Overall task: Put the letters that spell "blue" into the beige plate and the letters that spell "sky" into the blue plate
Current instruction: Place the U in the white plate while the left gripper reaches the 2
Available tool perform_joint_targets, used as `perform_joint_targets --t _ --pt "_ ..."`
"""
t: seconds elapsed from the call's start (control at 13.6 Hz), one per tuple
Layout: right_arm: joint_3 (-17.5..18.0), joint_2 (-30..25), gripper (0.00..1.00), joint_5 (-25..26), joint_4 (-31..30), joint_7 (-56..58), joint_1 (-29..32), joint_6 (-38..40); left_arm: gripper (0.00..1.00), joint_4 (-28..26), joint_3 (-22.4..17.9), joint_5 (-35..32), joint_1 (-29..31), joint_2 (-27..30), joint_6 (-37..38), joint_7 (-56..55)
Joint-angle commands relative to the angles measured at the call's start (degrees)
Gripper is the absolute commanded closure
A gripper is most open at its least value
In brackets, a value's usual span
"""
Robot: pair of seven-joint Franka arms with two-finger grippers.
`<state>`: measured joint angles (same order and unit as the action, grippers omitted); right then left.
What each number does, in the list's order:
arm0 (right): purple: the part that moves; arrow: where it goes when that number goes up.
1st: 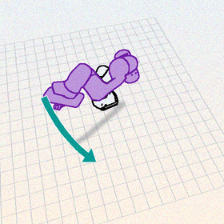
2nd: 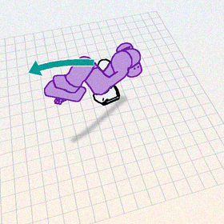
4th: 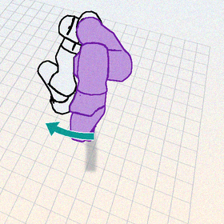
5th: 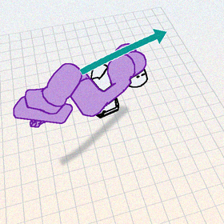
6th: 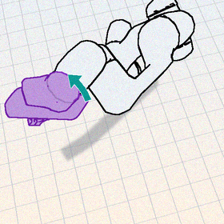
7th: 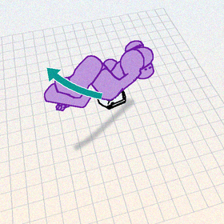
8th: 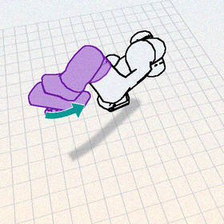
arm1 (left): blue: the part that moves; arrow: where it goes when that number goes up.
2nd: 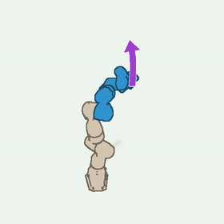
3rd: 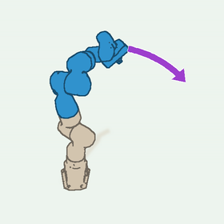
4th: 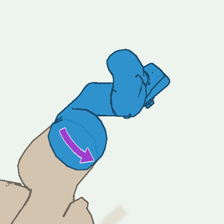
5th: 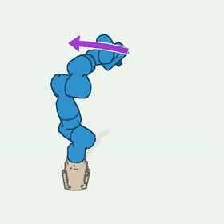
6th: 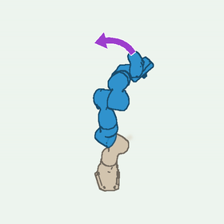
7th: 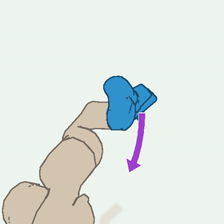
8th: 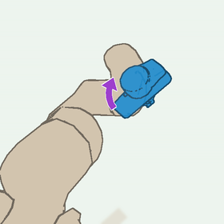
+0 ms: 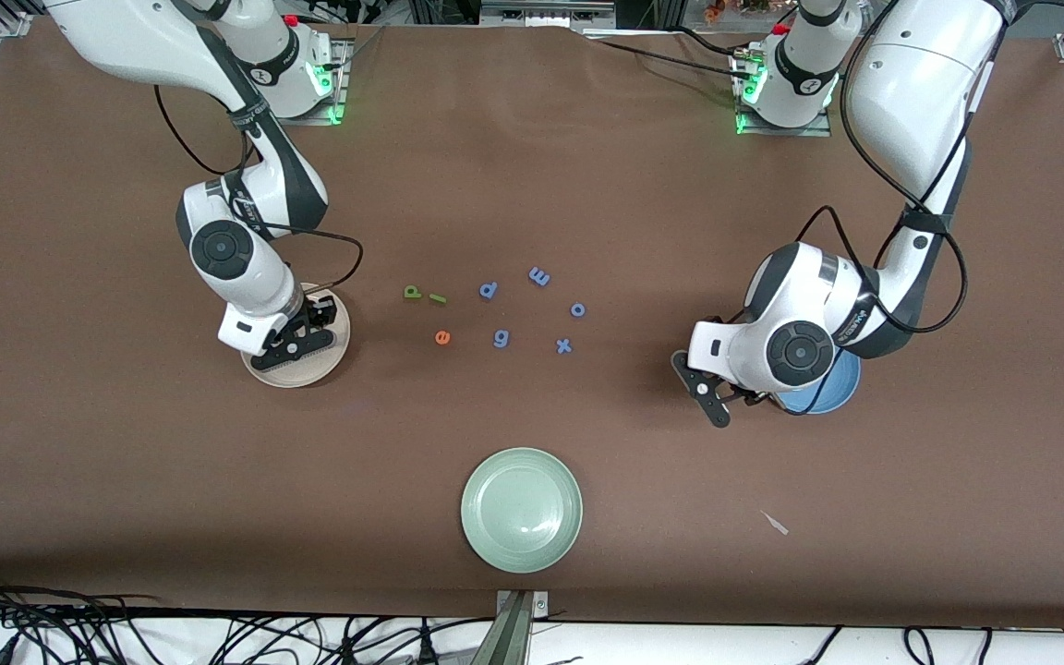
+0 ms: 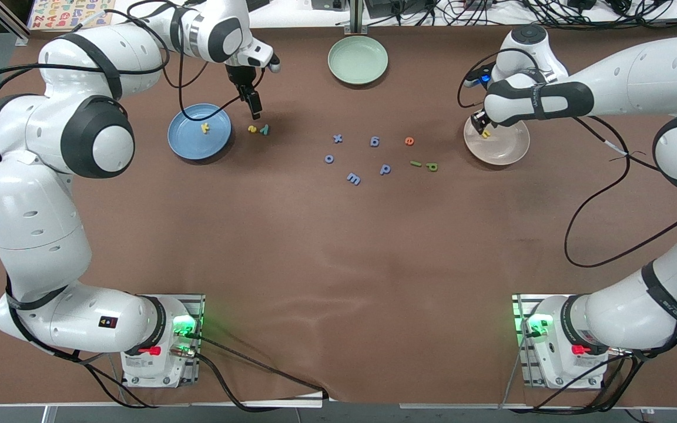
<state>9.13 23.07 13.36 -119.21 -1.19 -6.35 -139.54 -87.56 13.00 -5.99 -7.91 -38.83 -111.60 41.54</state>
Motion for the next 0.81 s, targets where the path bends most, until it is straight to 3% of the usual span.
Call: perform_joint_targets --t 0.0,0.15,0.37,0.51,0.73 --pt "1.4 -1.6 0.43 -0.4 -0.6 -5.0 0.0 -0.5 0.05 -4.4 0.5 -1.5 0.0 0.4 -6.5 13.8" --pt "4.7 0.9 0.43 -0.4 3.3 -14.3 -2.6 -0.5 0.05 -9.7 0.5 -1.8 0.3 0.4 -14.4 21.0" --pt "4.7 6.1 0.42 -0.4 9.4 -27.9 -9.9 -0.5 0.08 -13.1 0.4 -1.9 0.6 0.2 -18.5 23.1" --pt "4.7 9.3 0.40 -0.4 11.8 -33.2 -11.5 -0.9 0.22 -12.9 0.4 -3.2 0.5 0.2 -18.7 24.5" --pt "4.6 13.4 0.40 0.1 13.3 -39.8 -14.0 -4.8 0.33 -12.9 0.4 -7.6 0.5 0.0 -19.0 24.5"
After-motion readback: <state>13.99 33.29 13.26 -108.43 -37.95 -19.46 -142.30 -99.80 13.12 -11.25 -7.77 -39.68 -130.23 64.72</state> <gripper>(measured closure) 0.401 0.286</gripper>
